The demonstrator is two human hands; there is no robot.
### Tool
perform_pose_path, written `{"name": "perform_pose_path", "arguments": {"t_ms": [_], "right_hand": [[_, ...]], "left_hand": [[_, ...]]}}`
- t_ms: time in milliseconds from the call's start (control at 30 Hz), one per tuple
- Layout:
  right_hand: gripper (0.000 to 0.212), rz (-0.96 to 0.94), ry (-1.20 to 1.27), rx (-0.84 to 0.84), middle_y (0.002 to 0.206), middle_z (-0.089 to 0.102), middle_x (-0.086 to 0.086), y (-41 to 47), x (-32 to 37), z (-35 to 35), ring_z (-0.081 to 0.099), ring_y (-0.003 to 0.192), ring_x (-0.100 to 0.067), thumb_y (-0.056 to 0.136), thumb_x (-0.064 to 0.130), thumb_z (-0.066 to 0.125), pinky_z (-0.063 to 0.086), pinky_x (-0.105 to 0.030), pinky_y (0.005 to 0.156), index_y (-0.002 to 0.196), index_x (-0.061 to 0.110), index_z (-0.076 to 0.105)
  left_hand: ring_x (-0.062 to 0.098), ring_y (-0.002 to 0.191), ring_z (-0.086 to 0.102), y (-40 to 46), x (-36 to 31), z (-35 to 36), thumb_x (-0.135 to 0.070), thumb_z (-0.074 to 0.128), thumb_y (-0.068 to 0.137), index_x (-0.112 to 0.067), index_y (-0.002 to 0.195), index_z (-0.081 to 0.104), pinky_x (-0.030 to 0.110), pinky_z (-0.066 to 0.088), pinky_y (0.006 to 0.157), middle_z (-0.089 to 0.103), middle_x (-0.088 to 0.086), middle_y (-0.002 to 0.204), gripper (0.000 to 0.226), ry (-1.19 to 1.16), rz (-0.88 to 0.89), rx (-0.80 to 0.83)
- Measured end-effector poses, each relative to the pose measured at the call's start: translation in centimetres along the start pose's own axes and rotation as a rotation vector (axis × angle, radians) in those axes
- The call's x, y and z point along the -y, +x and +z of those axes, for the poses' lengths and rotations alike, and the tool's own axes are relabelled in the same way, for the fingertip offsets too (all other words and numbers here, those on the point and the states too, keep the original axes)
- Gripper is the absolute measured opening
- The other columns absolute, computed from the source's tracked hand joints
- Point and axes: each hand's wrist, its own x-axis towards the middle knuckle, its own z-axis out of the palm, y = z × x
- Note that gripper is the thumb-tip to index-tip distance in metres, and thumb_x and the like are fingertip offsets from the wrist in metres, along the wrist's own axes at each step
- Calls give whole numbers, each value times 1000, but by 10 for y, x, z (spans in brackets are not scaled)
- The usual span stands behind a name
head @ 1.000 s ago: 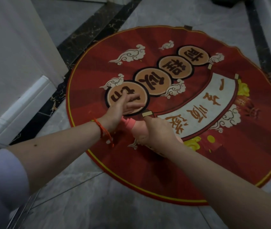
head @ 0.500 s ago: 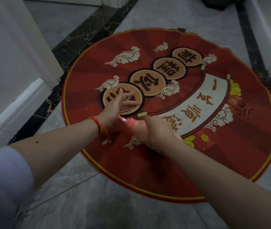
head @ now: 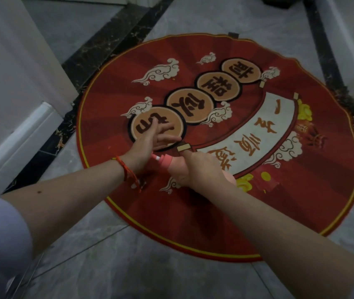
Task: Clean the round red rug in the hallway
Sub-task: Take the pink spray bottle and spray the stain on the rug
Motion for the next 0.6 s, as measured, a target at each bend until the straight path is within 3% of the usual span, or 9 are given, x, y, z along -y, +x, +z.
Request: {"name": "perform_pose_path", "arguments": {"t_ms": [200, 367, 500, 600], "right_hand": [[54, 38, 61, 15, 108, 63, -3, -4, -3, -8, 61, 100, -25, 76, 40, 71, 35, -30, 69, 121, 19, 49], [52, 82, 117, 43, 102, 63, -2, -16, -22, -20, 61, 95, -24, 72, 43, 73, 41, -32, 71, 113, 20, 51], [58, 95, 251, 12, 102, 63, 1, -35, -45, -27, 59, 96, -20, 66, 46, 78, 47, -33, 78, 114, 21, 56], [60, 92, 398, -21, 102, 63, 2, -45, -52, -26, 59, 95, -17, 61, 42, 83, 49, -33, 79, 112, 20, 59]], "left_hand": [[15, 119, 55, 2, -16, 1, -49, 4, 101, -17, 137, 47, 35, 37, 107, 70, 1, 110, 64, 38, 20, 2], [8, 109, 57, -1, -33, 23, -51, 4, 100, -20, 131, 51, 29, 37, 101, 71, -1, 107, 64, 101, 19, 36], [7, 98, 59, -3, -53, 55, -52, 8, 100, -17, 129, 54, 24, 39, 93, 71, 4, 103, 65, 215, 32, 40], [16, 102, 59, -2, -65, 68, -52, 11, 100, -15, 126, 56, 30, 38, 96, 71, 7, 101, 65, 295, 34, 34]]}}
